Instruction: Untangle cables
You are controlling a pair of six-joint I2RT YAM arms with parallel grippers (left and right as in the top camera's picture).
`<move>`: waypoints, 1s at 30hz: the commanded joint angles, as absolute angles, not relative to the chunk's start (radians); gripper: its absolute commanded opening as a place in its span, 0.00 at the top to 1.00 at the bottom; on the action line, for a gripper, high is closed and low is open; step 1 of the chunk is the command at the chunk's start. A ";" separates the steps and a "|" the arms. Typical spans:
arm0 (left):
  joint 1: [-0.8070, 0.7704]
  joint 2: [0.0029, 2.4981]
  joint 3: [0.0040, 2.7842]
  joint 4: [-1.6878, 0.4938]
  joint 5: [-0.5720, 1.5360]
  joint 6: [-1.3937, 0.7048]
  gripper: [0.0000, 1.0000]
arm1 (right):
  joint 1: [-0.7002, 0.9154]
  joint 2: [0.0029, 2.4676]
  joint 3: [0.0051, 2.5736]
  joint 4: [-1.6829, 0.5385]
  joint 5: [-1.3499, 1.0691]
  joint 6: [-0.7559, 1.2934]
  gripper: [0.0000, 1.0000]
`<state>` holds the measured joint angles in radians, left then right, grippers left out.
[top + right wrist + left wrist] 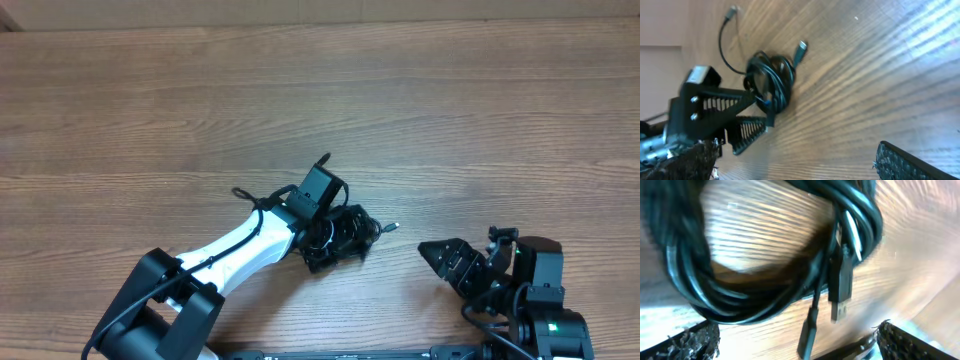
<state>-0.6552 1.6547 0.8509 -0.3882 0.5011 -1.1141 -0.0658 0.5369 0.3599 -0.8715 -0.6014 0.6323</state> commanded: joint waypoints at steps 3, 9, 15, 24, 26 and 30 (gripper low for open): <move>-0.654 1.666 0.864 -0.424 0.568 -0.662 0.00 | -0.068 0.537 0.374 -0.892 -0.564 0.627 0.00; -0.652 1.655 1.029 -0.741 0.319 -0.485 0.00 | -0.068 0.537 0.374 -0.914 -0.530 0.626 0.00; -0.653 1.651 1.234 -1.014 -0.111 -0.467 0.01 | -0.068 0.537 0.373 -0.934 -0.421 0.627 0.00; -0.653 1.655 1.260 -0.934 -0.153 -0.003 0.54 | -0.068 0.537 0.373 -0.959 -0.420 0.685 0.00; -0.653 1.655 1.259 -0.922 -0.132 0.138 0.53 | -0.068 0.537 0.373 -0.958 -0.419 0.710 0.00; -0.653 1.655 1.259 -0.914 -0.045 0.213 0.48 | -0.068 0.537 0.373 -0.955 -0.420 0.737 0.00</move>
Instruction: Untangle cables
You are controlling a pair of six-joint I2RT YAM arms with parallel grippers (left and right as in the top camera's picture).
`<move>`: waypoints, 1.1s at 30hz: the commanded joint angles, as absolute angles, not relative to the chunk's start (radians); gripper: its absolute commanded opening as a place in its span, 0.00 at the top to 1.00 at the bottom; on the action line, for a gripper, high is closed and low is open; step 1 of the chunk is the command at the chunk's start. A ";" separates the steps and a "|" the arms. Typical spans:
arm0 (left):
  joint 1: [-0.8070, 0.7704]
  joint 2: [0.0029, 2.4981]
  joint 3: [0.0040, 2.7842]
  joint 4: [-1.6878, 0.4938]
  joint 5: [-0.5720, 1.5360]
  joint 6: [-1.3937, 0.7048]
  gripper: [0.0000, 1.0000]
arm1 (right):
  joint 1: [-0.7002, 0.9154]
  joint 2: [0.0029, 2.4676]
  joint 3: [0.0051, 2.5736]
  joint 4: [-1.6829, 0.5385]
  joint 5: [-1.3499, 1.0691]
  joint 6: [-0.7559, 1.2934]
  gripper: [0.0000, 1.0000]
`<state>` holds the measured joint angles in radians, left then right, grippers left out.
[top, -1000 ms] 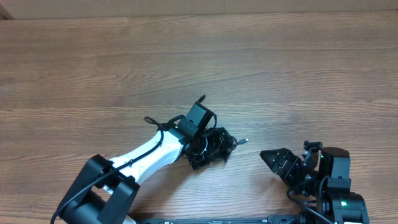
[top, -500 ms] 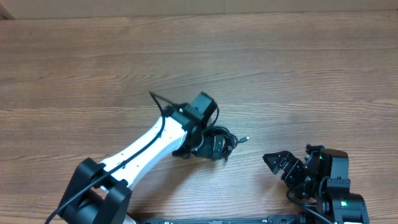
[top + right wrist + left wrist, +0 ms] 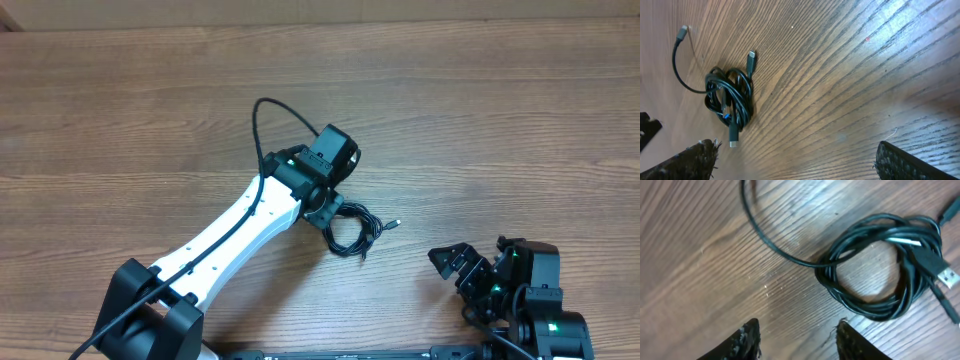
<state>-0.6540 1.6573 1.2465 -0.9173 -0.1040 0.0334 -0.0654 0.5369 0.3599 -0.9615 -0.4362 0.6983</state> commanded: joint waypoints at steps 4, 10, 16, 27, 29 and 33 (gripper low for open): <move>-0.653 1.655 1.253 -0.879 0.113 0.133 0.52 | -0.068 0.537 0.373 -0.956 -0.419 0.736 0.00; -0.654 1.655 1.211 -0.829 0.144 -0.007 0.61 | -0.068 0.537 0.373 -0.957 -0.420 0.736 0.00; -0.640 1.655 1.211 -0.834 -0.121 -0.348 0.81 | -0.068 0.537 0.373 -0.968 -0.435 0.733 0.00; -0.601 1.692 1.211 -0.651 -0.239 -0.673 0.00 | -0.068 0.537 0.373 -0.971 -0.434 0.732 0.00; -0.600 1.719 1.211 -0.598 -0.243 -0.612 0.04 | -0.068 0.537 0.373 -0.971 -0.434 0.732 0.00; -0.600 1.794 1.211 -0.532 -0.244 -0.571 0.06 | -0.068 0.537 0.373 -0.971 -0.418 0.733 0.00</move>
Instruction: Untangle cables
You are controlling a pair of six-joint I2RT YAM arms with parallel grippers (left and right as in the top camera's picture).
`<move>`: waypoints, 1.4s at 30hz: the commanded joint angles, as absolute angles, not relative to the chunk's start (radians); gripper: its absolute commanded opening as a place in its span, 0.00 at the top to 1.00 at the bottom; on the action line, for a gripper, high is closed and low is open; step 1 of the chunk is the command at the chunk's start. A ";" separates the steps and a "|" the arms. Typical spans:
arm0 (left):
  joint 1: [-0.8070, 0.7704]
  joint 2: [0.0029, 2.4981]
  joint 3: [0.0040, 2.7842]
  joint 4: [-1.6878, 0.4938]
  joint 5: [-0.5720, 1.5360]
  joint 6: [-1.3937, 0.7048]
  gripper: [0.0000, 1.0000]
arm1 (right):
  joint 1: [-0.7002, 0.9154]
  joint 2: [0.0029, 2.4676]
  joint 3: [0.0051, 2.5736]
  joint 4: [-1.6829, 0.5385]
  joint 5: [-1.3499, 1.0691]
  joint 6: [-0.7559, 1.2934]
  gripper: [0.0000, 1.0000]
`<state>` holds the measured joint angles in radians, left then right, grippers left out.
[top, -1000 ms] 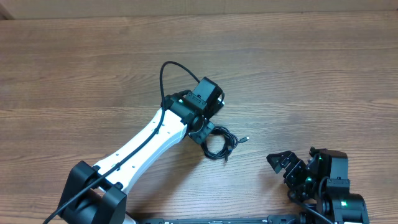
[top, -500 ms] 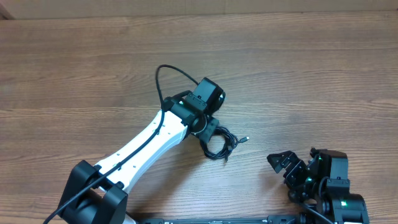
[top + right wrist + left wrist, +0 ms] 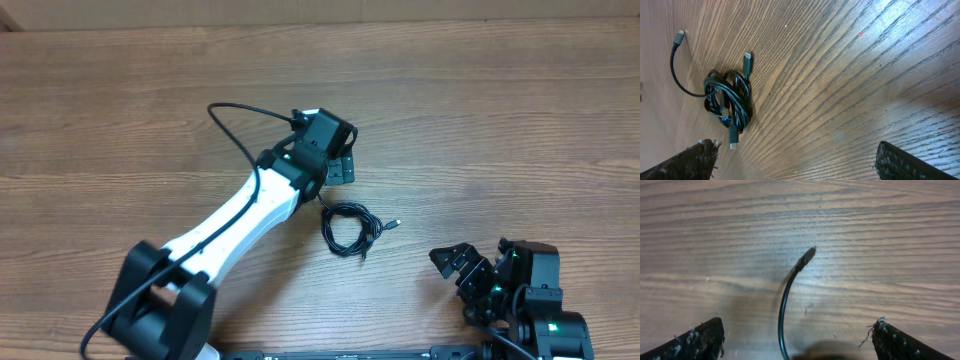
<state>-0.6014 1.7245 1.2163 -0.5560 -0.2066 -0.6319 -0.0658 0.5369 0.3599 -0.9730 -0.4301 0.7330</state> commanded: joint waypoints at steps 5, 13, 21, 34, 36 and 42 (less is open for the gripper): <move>-0.572 1.917 1.211 -0.479 -0.229 -0.572 0.24 | -0.068 0.537 0.373 -0.976 -0.416 0.733 0.00; -0.521 1.903 1.238 -0.485 -0.147 -0.572 0.96 | -0.068 0.537 0.373 -0.976 -0.416 0.733 0.00; -0.471 1.741 1.274 -0.564 0.063 -0.571 0.96 | -0.068 0.537 0.373 -0.975 -0.415 0.733 0.00; -0.523 1.693 1.271 -0.744 0.187 -0.572 0.96 | -0.068 0.537 0.373 -0.975 -0.411 0.733 0.00; -0.539 1.708 1.270 -0.765 0.176 -0.572 0.96 | -0.068 0.537 0.373 -0.975 -0.411 0.733 0.00; -0.606 1.728 1.270 -0.781 0.176 -0.574 0.96 | -0.068 0.537 0.373 -0.975 -0.411 0.733 0.00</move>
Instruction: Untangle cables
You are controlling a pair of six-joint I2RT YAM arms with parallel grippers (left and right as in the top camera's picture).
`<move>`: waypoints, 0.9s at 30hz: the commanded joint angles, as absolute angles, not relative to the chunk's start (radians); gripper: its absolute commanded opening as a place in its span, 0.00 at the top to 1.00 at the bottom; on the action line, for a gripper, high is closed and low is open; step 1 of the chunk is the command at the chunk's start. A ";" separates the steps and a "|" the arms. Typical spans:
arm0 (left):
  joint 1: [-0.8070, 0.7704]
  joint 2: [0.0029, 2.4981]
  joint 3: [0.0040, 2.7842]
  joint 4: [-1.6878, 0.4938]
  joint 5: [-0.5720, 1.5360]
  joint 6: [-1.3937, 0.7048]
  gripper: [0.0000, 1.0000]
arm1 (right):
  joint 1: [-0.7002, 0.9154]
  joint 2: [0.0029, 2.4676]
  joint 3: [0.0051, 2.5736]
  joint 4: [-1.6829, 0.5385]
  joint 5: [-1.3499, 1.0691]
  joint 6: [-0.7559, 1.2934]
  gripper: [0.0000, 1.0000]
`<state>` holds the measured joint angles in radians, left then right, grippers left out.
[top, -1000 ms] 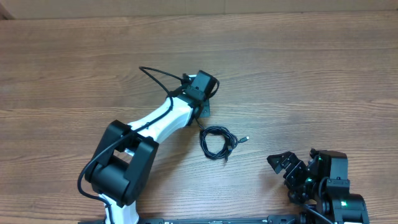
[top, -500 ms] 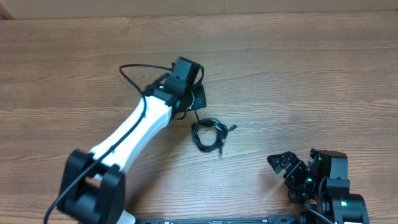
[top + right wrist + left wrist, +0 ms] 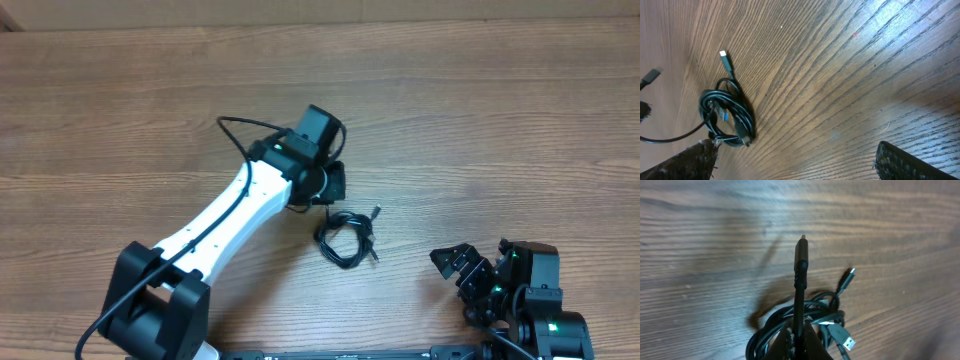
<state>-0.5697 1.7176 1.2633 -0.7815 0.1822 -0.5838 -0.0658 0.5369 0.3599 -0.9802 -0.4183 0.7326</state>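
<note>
A tangled bundle of black cables (image 3: pixel 345 241) lies on the wooden table near the middle. My left gripper (image 3: pixel 326 186) hovers just behind it and is shut on one loose cable end. In the left wrist view that plug (image 3: pixel 801 255) sticks out beyond the fingertips (image 3: pixel 811 338), with the bundle (image 3: pixel 771 332) and a silver USB plug (image 3: pixel 844 342) beneath. My right gripper (image 3: pixel 458 266) stands open at the front right, apart from the cables. Its wrist view shows the bundle (image 3: pixel 729 119) and a free plug (image 3: pixel 725 56) far off.
Bare wooden table (image 3: pixel 480 120) surrounds the bundle on all sides. The white left arm (image 3: pixel 225 220) slants from the front left toward the centre. A thin black lead (image 3: pixel 232 124) loops off the left wrist.
My left gripper was open around a loose cable end farther back. Now it is shut on that end and sits nearer the bundle, which has shifted and turned slightly. The right arm is unchanged.
My left gripper was first open, low at the bundle. Then it stood behind the bundle with a strand trailing out. Then it was open around the loose end, farther back. Now it holds that end. My right gripper drew back early and has stayed open.
</note>
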 commanded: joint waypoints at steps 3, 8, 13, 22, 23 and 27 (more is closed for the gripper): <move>-0.649 1.728 1.270 -0.796 0.176 -0.495 0.96 | -0.068 0.537 0.373 -0.976 -0.411 0.733 0.00; -0.664 1.728 1.271 -0.881 0.137 -0.342 0.96 | -0.068 0.537 0.373 -0.983 -0.411 0.732 0.00; -0.653 1.724 1.271 -0.898 0.160 -0.237 0.96 | -0.068 0.537 0.373 -0.983 -0.414 0.732 0.00; -0.571 1.720 1.275 -0.850 0.186 -0.431 0.96 | -0.068 0.537 0.373 -0.944 -0.696 0.672 0.00; -0.543 1.720 1.275 -0.838 0.184 -0.509 0.96 | -0.068 0.537 0.373 -0.936 -0.698 0.672 0.00; -0.384 1.720 1.275 -0.834 0.210 -0.889 0.96 | -0.068 0.537 0.373 -0.917 -0.698 0.673 0.00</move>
